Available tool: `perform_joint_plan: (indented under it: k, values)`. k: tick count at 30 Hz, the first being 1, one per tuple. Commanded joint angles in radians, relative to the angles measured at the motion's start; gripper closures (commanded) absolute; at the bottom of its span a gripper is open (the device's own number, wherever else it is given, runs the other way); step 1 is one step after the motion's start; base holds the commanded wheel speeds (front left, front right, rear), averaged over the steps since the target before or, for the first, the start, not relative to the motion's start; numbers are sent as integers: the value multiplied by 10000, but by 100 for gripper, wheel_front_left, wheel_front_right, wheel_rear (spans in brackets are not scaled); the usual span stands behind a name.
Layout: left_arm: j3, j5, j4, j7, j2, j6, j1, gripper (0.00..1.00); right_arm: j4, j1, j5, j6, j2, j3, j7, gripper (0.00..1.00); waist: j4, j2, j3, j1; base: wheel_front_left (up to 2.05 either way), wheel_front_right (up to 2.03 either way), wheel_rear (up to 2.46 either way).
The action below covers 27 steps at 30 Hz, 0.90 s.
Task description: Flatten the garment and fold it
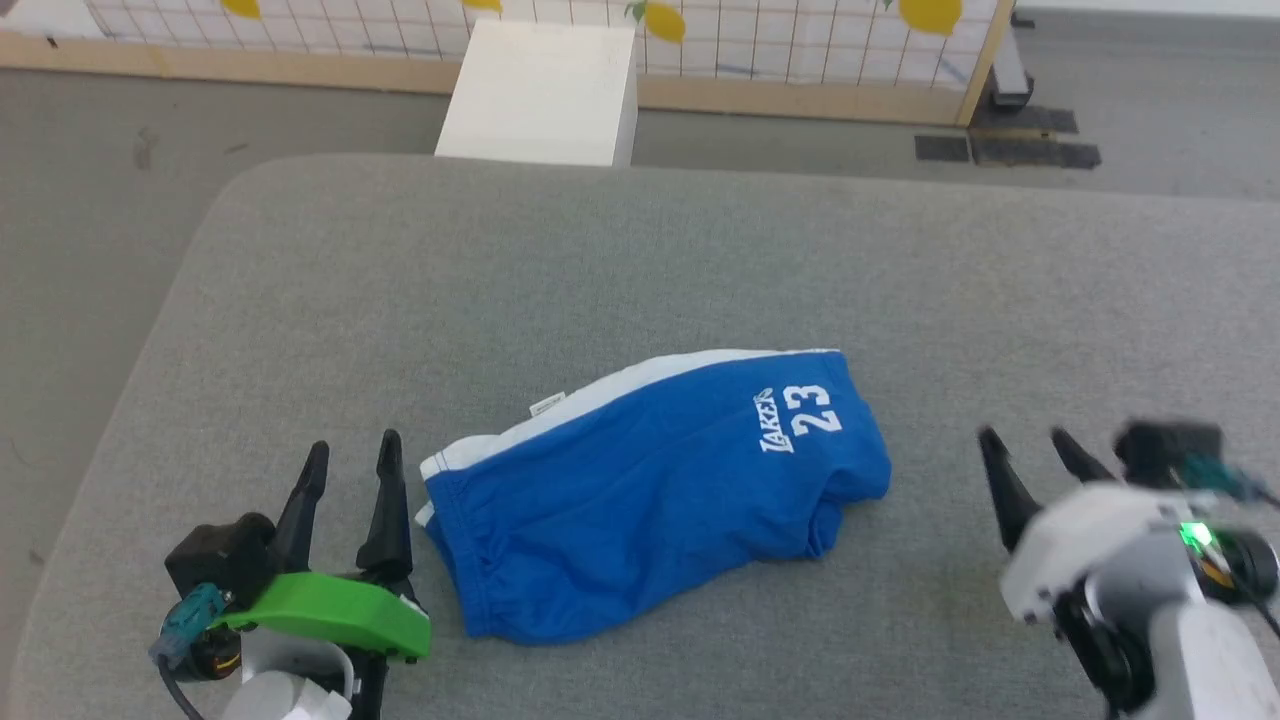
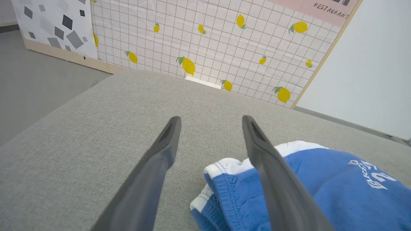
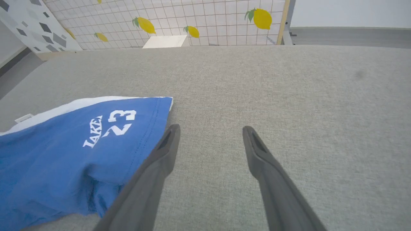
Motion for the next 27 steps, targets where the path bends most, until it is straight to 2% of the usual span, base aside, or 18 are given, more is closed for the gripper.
perform_joint_plan:
  k: [1,7,14,19,27]
  values:
    - [37,144,-14,-63,-65,-66,-91,0,-16,-475,-191,-15,9,163,312,0,79,0,271,0,0,0,0]
    - [91,410,-85,-91,-347,-126,-518,0,524,-2248,-564,-15,-382,1173,1977,0,335,0,1059,0,0,0,0]
    - [185,750,-168,-97,-762,-481,-1115,0,1640,-4205,-864,-15,-1074,2247,3547,0,917,0,2035,0,0,0,0]
    - [302,950,-99,-97,-1037,-721,-1380,0,2252,-4977,-901,-15,-1464,3045,4260,0,1296,0,2405,0,0,0,0]
    - [515,1165,96,-98,-1339,-995,-1448,0,2961,-5330,-718,-15,-1801,4026,4635,0,1539,0,2647,0,0,0,0]
